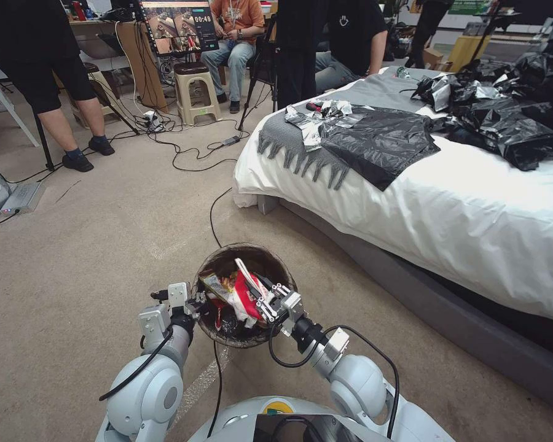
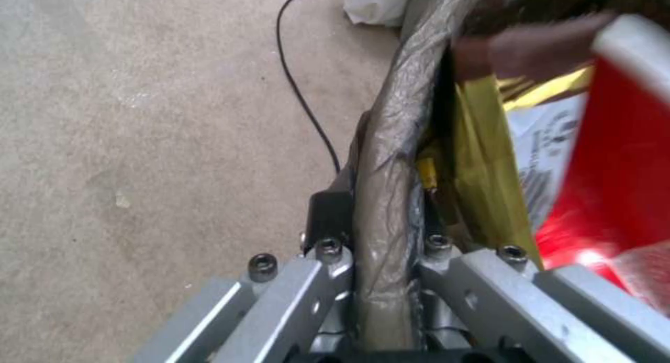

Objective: Pick up the trash bin, then pick up the garbage from the floor and place it into the trash bin.

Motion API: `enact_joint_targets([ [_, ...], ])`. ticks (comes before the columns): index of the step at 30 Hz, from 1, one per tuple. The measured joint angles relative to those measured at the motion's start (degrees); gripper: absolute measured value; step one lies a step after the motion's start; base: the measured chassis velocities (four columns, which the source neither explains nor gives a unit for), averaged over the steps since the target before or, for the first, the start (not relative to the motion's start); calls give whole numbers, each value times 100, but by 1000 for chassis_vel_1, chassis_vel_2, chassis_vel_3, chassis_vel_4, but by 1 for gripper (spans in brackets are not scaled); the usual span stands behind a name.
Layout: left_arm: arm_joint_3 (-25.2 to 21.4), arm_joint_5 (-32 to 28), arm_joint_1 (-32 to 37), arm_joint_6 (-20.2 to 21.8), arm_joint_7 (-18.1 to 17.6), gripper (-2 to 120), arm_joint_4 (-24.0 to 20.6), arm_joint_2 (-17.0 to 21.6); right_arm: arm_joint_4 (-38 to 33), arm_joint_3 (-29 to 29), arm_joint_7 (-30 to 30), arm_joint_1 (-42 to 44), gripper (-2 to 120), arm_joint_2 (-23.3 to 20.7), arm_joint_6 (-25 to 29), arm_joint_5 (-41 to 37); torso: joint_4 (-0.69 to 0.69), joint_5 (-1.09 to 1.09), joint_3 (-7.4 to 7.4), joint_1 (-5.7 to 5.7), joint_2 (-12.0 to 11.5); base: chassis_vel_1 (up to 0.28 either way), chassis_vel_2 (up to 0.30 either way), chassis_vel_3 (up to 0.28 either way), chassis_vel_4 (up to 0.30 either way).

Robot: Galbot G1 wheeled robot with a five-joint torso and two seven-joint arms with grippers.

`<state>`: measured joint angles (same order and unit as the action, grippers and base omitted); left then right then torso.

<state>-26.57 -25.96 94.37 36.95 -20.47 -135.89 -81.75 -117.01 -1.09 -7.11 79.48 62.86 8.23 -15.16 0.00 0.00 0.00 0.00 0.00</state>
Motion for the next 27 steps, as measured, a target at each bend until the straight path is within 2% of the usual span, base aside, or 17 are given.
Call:
enact_joint_targets([
  [1,0,0,0,0,0,4,0,0,0,0,0,0,37,0,0,0,0,0,0,0,0,0,0,0,0],
  [4,6,0,-3,0,-3,4,0,-5,-3,-2,-7,12,52,4,-1,15,0,0,0,0,0,0,0,0,0],
  [5,6,0,-3,0,-3,4,0,-5,-3,-2,-7,12,52,4,-1,15,0,0,0,0,0,0,0,0,0],
  [8,12,0,2,0,-6,4,0,-6,-2,-7,-12,14,67,-1,-2,34,0,0,0,0,0,0,0,0,0],
  [9,12,0,2,0,-6,4,0,-6,-2,-7,-12,14,67,-1,-2,34,0,0,0,0,0,0,0,0,0],
  [12,14,0,11,0,-7,4,0,-5,-2,-9,-15,12,81,-15,-2,38,0,0,0,0,0,0,0,0,0],
  [13,14,0,11,0,-7,4,0,-5,-2,-9,-15,12,81,-15,-2,38,0,0,0,0,0,0,0,0,0],
  [15,14,0,12,2,-7,4,1,-1,-9,-3,-20,12,92,-29,-2,44,0,0,0,0,0,0,0,0,0],
  [16,14,0,12,2,-7,4,1,-1,-9,-3,-20,12,92,-29,-2,44,0,0,0,0,0,0,0,0,0],
  [17,15,0,12,3,-7,4,4,2,-25,15,-22,12,97,-30,-1,48,0,0,0,0,0,0,0,0,0],
  [27,10,0,3,4,-7,4,62,20,-361,193,-34,16,100,-23,47,152,0,0,0,0,0,0,0,0,0],
])
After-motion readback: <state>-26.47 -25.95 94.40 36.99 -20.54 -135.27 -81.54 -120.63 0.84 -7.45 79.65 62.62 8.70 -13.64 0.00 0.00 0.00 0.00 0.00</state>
